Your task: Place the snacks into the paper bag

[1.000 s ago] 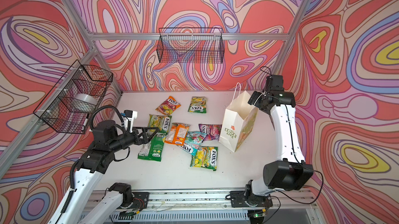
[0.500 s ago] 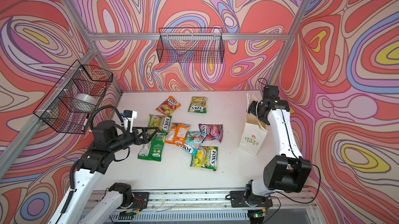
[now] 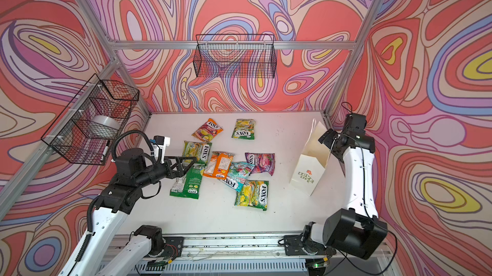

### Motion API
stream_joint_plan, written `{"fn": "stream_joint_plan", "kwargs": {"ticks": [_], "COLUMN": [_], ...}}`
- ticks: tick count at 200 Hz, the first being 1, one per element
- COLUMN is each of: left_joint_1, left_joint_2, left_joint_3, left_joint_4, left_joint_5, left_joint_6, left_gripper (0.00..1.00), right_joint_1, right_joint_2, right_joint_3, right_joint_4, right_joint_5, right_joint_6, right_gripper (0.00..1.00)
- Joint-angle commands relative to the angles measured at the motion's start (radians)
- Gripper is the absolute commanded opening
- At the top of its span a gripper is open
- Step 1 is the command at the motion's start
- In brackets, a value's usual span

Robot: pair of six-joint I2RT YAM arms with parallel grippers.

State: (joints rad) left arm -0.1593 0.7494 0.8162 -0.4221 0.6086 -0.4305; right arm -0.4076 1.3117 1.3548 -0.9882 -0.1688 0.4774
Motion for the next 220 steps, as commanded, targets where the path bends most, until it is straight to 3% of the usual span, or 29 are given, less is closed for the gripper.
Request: {"fn": "stream_joint_plan", "kwargs": {"ticks": [1,23,62,113,187,207,220], "left_joint_1": [-0.012,-0.020,-0.029,-0.046,-0.081,-0.089,-0.095], "left_joint_2": [-0.001,-0.007,-0.019,-0.024,-0.055,-0.062,-0.062], "left_joint_3": [-0.010,-0.010,-0.008,-0.008,-0.003,-0.003,-0.001], "left_joint_4": [0.022,0.020,0.015,0.016,0.003,-0.001,-0.004], "left_joint_5": [0.011,0.008,0.001,0.000,-0.010,-0.020,-0.021], "left_joint_6": [-0.004,-0.001,0.002,0.003,0.012,0.015,0.017], "left_gripper": [1.00,1.00,1.00,1.00,1.00,1.00,1.00], "right_joint_1": [-0.057,-0.119,-0.142,-0.172,-0.196,-0.197,-0.197], "right_joint_2": [-0.050,-0.071,-0.137,-0.208,-0.264,-0.296,-0.308], "right_joint_3": [-0.068,-0.134,-0.160,-0.198,-0.126,-0.231,-0.291], "right_joint_4": [0.114,0.172,0.135,0.154,-0.040,0.062,0.134], "right_joint_5": [-0.245,-0.369,-0.274,-0.362,-0.094,-0.191,-0.240], "right_joint_6": [0.068,0.130,0.153,0.210,0.253,0.264,0.280], "right_gripper": [0.88,0.86,0.78,0.79,0.80,0.79,0.71]}}
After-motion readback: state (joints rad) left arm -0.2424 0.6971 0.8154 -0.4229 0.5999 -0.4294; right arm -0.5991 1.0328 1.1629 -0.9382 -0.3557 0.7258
